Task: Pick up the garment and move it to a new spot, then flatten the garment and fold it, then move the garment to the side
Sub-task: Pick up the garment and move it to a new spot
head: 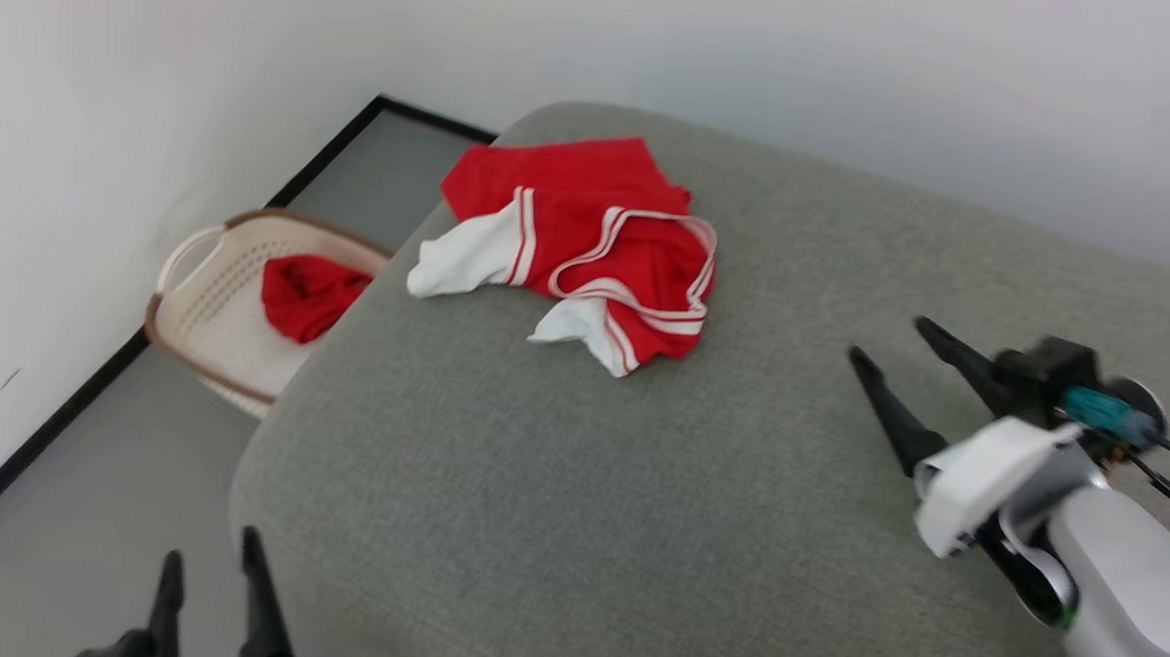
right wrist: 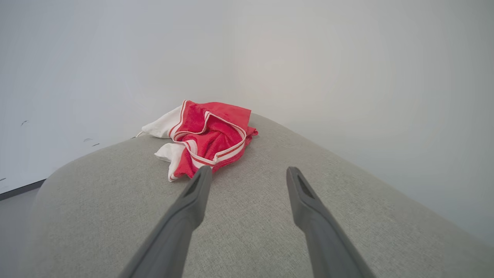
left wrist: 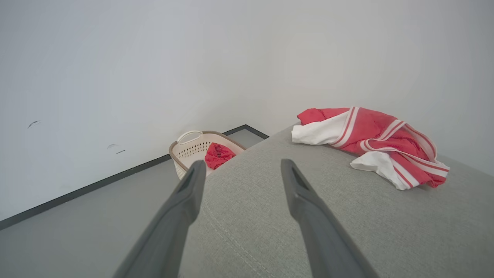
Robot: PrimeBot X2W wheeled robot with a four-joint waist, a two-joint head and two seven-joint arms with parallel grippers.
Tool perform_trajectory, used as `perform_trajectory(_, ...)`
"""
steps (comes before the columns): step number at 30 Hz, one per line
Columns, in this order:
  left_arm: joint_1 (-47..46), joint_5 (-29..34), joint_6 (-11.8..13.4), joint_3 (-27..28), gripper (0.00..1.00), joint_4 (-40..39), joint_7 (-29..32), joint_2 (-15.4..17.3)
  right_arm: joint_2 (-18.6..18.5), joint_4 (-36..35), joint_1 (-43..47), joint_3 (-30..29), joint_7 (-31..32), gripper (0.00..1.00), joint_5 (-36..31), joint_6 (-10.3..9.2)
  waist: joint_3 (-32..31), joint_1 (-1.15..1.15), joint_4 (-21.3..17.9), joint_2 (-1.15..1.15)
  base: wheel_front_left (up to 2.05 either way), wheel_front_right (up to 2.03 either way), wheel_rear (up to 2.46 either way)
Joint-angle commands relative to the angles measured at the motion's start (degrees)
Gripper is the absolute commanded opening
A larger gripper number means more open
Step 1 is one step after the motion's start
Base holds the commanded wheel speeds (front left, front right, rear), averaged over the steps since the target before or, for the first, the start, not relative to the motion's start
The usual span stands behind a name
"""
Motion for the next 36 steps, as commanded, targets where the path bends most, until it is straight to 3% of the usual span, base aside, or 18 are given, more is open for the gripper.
perform_trajectory(1,0.81,-0.31,0.56,1.05,1.0,-1.24,-0.01,-0.76,-0.28,0.78,-2.01,2.08,0.19,1.0,0.77,0.0,2.87,0.0,2.49,0.0,0.0,0.0,0.0)
perform_trajectory(9,3.72,1.83,0.94,2.89,1.0,-5.04,-0.01,-3.18,-1.92,4.65,-7.63,9.94,-1.92,1.0,5.8,0.0,3.75,0.0,2.56,0.0,-0.18,-0.18,-0.18)
perform_trajectory(19,2.17,3.65,-0.55,1.72,1.0,-5.24,-0.01,-3.89,-3.58,7.02,-9.03,13.01,-4.14,1.0,9.43,0.0,3.64,0.0,2.17,0.0,-0.03,-0.03,-0.03)
perform_trajectory(27,-8.39,5.45,-4.32,-1.95,1.0,-1.14,1.13,0.1,-4.77,5.66,-5.52,8.68,-4.65,1.0,8.66,0.0,3.64,0.0,1.14,0.0,0.0,0.0,0.0)
perform_trajectory(36,-31.35,2.23,-7.14,-4.03,1.0,9.48,4.26,7.71,-4.27,-0.78,-7.06,6.59,-4.18,1.0,4.77,0.0,11.42,0.0,-8.89,0.0,0.0,0.0,0.0)
